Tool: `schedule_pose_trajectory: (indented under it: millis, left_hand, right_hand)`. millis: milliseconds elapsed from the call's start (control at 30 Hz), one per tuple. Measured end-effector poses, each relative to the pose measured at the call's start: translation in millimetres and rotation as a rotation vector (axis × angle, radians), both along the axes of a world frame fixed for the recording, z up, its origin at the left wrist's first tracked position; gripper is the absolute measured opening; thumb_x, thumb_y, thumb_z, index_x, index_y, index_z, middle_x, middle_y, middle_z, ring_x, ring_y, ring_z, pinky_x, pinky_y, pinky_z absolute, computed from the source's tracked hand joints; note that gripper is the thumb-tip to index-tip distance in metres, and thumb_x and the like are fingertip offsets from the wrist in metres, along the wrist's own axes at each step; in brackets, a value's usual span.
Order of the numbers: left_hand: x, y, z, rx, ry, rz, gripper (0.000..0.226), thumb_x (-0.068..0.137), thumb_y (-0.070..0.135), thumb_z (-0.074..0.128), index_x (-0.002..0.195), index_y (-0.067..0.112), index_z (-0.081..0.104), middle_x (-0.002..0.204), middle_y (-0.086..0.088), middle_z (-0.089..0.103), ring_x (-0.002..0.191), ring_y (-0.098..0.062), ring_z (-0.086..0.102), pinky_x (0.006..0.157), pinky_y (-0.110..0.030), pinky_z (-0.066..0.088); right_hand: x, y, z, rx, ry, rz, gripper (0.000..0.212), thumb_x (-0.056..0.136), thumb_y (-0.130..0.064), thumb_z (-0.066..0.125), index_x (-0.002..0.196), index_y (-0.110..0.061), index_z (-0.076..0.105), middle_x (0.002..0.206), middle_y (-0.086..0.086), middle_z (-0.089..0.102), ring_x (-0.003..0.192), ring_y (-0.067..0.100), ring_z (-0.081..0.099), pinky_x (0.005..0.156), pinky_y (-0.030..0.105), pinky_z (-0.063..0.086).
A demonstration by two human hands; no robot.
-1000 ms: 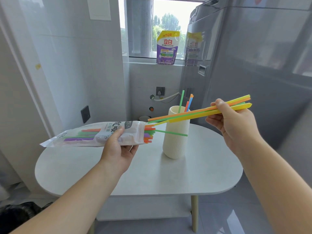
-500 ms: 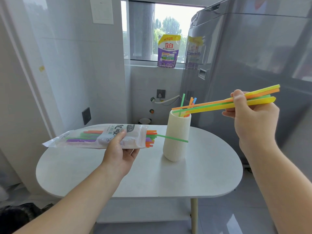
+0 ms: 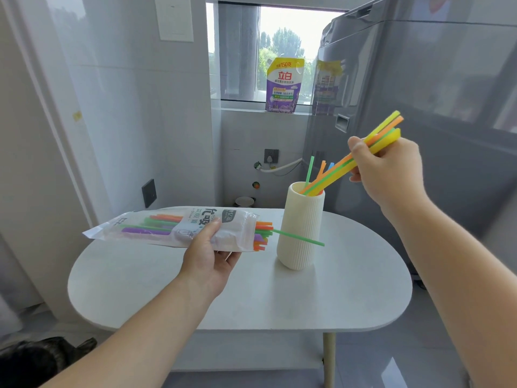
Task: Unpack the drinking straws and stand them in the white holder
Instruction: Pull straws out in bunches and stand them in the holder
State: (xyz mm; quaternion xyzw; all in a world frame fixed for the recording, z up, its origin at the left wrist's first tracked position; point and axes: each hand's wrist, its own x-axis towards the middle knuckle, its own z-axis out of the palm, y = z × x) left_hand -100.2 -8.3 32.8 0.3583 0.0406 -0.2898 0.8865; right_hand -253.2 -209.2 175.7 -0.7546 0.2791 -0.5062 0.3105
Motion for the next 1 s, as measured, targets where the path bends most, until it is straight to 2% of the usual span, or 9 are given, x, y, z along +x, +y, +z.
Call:
schedule_pose_trajectory:
  millis: [133,267,333,500,600,667,767,900,1000]
  left_hand:
    - [1.1,-0.6,0.1,0.004,0.002,-0.005,0.048,0.091,0.018,0.071,0.136,0.024,0.057,0.111,-0.006,0.078,0.087,-0.021,0.079,0.061,-0.036,0.063]
    - [2.6,0.1,-0.1,0.003,-0.002,-0.01,0.047,0.091,0.019,0.072,0.135,0.025,0.057,0.108,-0.006,0.079,0.093,-0.022,0.078,0.063,-0.036,0.064]
    - [3.3,1.3,-0.6,0.0,-0.004,-0.01,0.046,0.091,0.018,0.071,0.134,0.026,0.057,0.107,-0.006,0.08,0.093,-0.023,0.078,0.064,-0.037,0.064]
    - [5.9,5.2,-0.4,-0.009,-0.013,-0.006,0.048,0.091,0.018,0.071,0.136,0.025,0.056,0.105,-0.005,0.08,0.088,-0.022,0.079,0.062,-0.036,0.064]
    - [6.2,6.7,0.8,-0.014,-0.01,0.001,0.052,0.091,0.018,0.071,0.14,0.026,0.054,0.111,-0.007,0.078,0.086,-0.022,0.079,0.059,-0.035,0.062]
    - [6.1,6.9,1.3,-0.013,-0.006,-0.003,0.052,0.091,0.018,0.071,0.14,0.025,0.054,0.107,-0.006,0.079,0.084,-0.021,0.079,0.059,-0.034,0.062]
    - [5.4,6.5,2.5,-0.017,0.001,-0.01,0.049,0.091,0.019,0.072,0.138,0.023,0.056,0.096,-0.005,0.081,0.083,-0.021,0.079,0.059,-0.034,0.062]
    - [3.7,5.4,3.4,-0.02,-0.004,-0.016,0.05,0.091,0.019,0.072,0.138,0.023,0.056,0.097,-0.005,0.081,0.085,-0.022,0.079,0.061,-0.035,0.063]
    - [2.3,4.9,3.8,-0.016,-0.023,-0.039,0.047,0.092,0.021,0.071,0.137,0.021,0.058,0.095,-0.004,0.082,0.086,-0.021,0.079,0.063,-0.035,0.064]
  right_hand:
    - [24.6,-9.6,5.3,0.009,0.168,0.019,0.034,0.095,-0.038,0.065,0.073,-0.012,0.066,0.067,0.004,0.07,0.05,0.012,0.069,0.053,0.025,0.057]
    - [46.9,-15.9,1.3,0.041,0.322,0.034,0.036,0.092,-0.043,0.068,0.071,-0.014,0.063,0.071,0.004,0.07,0.054,0.013,0.068,0.051,0.024,0.056]
    - [53.7,-17.2,-0.3,0.049,0.357,0.034,0.036,0.089,-0.044,0.071,0.077,-0.011,0.065,0.074,0.007,0.071,0.055,0.014,0.068,0.05,0.024,0.054]
    - [56.4,-16.3,-1.9,0.073,0.305,0.055,0.044,0.082,-0.041,0.08,0.11,-0.012,0.064,0.088,0.006,0.069,0.063,0.018,0.074,0.068,0.036,0.064]
    - [51.9,-14.1,-6.7,0.045,0.242,0.023,0.045,0.084,-0.034,0.079,0.119,-0.013,0.061,0.093,0.007,0.07,0.077,0.023,0.073,0.079,0.042,0.062]
    - [43.8,-9.1,-10.8,0.034,0.16,0.006,0.034,0.089,-0.029,0.075,0.115,-0.014,0.061,0.092,0.007,0.07,0.078,0.023,0.073,0.079,0.044,0.062]
    - [25.6,5.5,-23.8,0.01,0.061,-0.024,0.013,0.095,-0.031,0.064,0.092,-0.018,0.063,0.078,0.003,0.069,0.07,0.02,0.068,0.069,0.04,0.06]
    - [5.9,26.5,-67.7,0.103,0.203,0.03,0.035,0.096,-0.041,0.055,0.069,-0.019,0.062,0.061,-0.003,0.062,0.057,0.016,0.055,0.054,0.029,0.044]
    - [-3.8,30.2,-100.5,0.197,0.407,0.022,0.041,0.098,-0.052,0.045,0.081,-0.019,0.061,0.067,-0.009,0.059,0.064,0.012,0.055,0.054,0.029,0.039]
